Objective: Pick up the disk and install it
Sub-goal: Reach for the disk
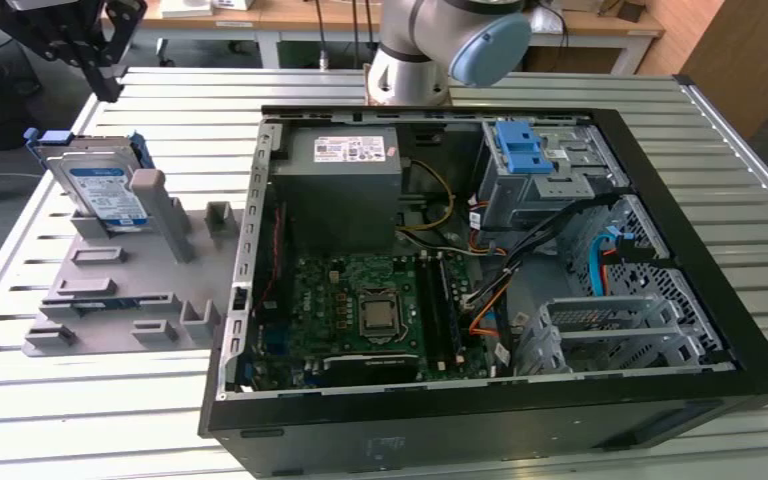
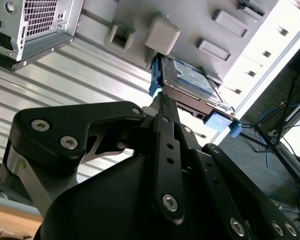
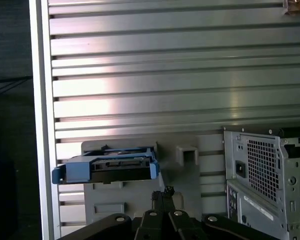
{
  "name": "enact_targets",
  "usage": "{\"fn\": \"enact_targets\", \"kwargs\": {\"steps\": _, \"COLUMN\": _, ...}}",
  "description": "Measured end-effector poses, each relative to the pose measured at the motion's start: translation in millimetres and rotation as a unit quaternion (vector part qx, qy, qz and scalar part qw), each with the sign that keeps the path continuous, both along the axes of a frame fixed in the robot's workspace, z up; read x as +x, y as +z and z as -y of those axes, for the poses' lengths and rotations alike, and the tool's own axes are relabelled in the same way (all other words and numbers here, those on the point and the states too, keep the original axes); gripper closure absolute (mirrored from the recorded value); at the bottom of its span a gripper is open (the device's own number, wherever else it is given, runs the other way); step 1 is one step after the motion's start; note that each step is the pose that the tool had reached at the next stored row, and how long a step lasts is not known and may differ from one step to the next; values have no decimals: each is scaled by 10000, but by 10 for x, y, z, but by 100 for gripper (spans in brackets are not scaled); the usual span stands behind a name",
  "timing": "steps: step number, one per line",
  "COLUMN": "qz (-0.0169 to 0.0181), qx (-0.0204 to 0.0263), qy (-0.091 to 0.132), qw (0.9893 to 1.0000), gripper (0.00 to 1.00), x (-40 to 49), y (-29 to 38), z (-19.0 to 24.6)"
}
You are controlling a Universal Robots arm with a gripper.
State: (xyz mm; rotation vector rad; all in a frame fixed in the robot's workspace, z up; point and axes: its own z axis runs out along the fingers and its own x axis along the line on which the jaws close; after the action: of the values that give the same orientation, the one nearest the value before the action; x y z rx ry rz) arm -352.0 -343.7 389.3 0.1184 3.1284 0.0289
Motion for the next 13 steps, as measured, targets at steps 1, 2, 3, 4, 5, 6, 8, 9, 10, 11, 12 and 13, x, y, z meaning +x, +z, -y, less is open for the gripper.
{"fn": "enact_targets", "kwargs": {"steps": 1, "qz": 0, "qx": 0, "qy": 0, "qw": 10000, "gripper": 89, "x": -17, "y": -1, "z": 0}}
{"fn": "enact_targets", "kwargs": {"steps": 2, "qz": 0, "qx": 0, "qy": 0, "qw": 10000, "gripper": 89, "x": -35, "y": -2, "z": 0}}
{"fn": "enact_targets", "kwargs": {"steps": 3, "qz": 0, "qx": 0, "qy": 0, "qw": 10000, "gripper": 89, "x": -51, "y": -3, "z": 0}}
{"fn": "enact_targets", "kwargs": {"steps": 4, "qz": 0, "qx": 0, "qy": 0, "qw": 10000, "gripper": 89, "x": -68, "y": -3, "z": 0}}
{"fn": "enact_targets", "kwargs": {"steps": 5, "qz": 0, "qx": 0, "qy": 0, "qw": 10000, "gripper": 89, "x": -84, "y": -4, "z": 0}}
{"fn": "enact_targets", "kwargs": {"steps": 6, "qz": 0, "qx": 0, "qy": 0, "qw": 10000, "gripper": 89, "x": -100, "y": -5, "z": -1}}
{"fn": "enact_targets", "kwargs": {"steps": 8, "qz": 0, "qx": 0, "qy": 0, "qw": 10000, "gripper": 89, "x": -130, "y": -6, "z": -1}}
{"fn": "enact_targets", "kwargs": {"steps": 9, "qz": -1, "qx": 0, "qy": 0, "qw": 10000, "gripper": 89, "x": -147, "y": -6, "z": -2}}
{"fn": "enact_targets", "kwargs": {"steps": 10, "qz": 0, "qx": 0, "qy": 0, "qw": 10000, "gripper": 89, "x": -163, "y": -7, "z": -2}}
{"fn": "enact_targets", "kwargs": {"steps": 11, "qz": 0, "qx": 0, "qy": 0, "qw": 10000, "gripper": 89, "x": -179, "y": -8, "z": -2}}
{"fn": "enact_targets", "kwargs": {"steps": 12, "qz": 0, "qx": 0, "qy": 0, "qw": 10000, "gripper": 89, "x": -194, "y": -9, "z": -2}}
{"fn": "enact_targets", "kwargs": {"steps": 13, "qz": 0, "qx": 0, "qy": 0, "qw": 10000, "gripper": 89, "x": -210, "y": -9, "z": -2}}
